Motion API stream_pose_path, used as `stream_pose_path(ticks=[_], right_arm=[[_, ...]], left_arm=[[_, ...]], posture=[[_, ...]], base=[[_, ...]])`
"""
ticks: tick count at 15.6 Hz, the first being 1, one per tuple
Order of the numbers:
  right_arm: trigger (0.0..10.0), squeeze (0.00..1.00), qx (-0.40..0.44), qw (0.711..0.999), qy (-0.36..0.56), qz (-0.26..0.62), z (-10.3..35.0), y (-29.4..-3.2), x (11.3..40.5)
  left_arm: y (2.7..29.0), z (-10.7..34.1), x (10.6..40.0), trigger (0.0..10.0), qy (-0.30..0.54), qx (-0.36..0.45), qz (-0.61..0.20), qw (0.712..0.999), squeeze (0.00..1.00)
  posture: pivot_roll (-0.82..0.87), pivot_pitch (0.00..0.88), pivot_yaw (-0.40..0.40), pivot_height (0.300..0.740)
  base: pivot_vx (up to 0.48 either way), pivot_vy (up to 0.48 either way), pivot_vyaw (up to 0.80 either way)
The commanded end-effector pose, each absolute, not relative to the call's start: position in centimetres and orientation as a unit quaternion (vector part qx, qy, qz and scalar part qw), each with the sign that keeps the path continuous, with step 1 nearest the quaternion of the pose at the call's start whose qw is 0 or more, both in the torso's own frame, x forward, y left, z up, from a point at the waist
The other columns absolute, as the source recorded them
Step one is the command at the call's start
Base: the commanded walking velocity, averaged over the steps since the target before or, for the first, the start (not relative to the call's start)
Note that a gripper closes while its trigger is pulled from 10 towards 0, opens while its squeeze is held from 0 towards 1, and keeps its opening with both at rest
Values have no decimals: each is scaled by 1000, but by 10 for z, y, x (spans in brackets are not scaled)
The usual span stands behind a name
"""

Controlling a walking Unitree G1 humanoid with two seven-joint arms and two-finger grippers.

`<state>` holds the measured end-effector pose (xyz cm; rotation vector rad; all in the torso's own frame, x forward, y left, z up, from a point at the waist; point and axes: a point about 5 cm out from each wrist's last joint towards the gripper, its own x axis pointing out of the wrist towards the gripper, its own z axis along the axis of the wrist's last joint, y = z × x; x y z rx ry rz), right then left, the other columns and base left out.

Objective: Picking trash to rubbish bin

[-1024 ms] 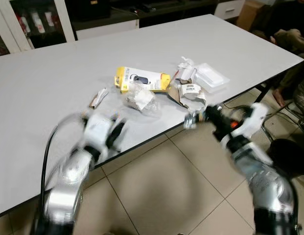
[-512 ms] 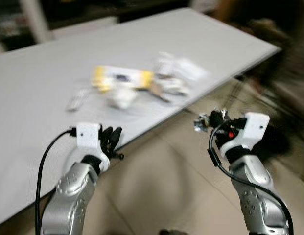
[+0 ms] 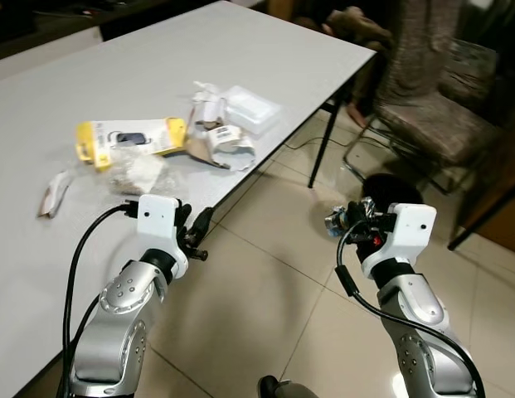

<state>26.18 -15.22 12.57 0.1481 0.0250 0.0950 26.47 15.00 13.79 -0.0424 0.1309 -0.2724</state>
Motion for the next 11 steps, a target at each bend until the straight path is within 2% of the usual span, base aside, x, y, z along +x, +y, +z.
stream_pose_path(ticks=[1,4,5,6,7,9,11], right_arm=[[10000,0,66,997,11,39,125,-155,261],[10000,0,60,997,23,34,118,-158,257],[10000,0,57,997,29,30,113,-159,257],[10000,0,55,998,32,28,111,-159,256],[10000,0,49,998,43,19,104,-163,254],[10000,0,48,997,53,6,98,-167,251],[10000,0,40,998,52,1,97,-168,250]], left_arm=[[144,142,263,10000,55,-32,-154,986,1000],[142,134,254,10000,60,-27,-180,981,1000],[142,129,253,10000,72,-10,-173,982,761],[142,128,253,10000,72,-2,-171,983,761],[142,131,253,10000,49,9,-172,984,0],[143,133,252,10000,26,24,-171,985,0],[144,128,251,10000,39,29,-171,984,0]], posture=[[-39,55,-28,740],[-43,46,-36,740],[-46,42,-39,740],[-45,42,-40,740],[-40,39,-46,740],[-42,35,-47,740],[-44,33,-45,740]], base=[[0,0,-800],[0,0,-800],[0,0,-800],[0,0,-800],[0,0,-800],[0,0,-800],[0,0,-800]])
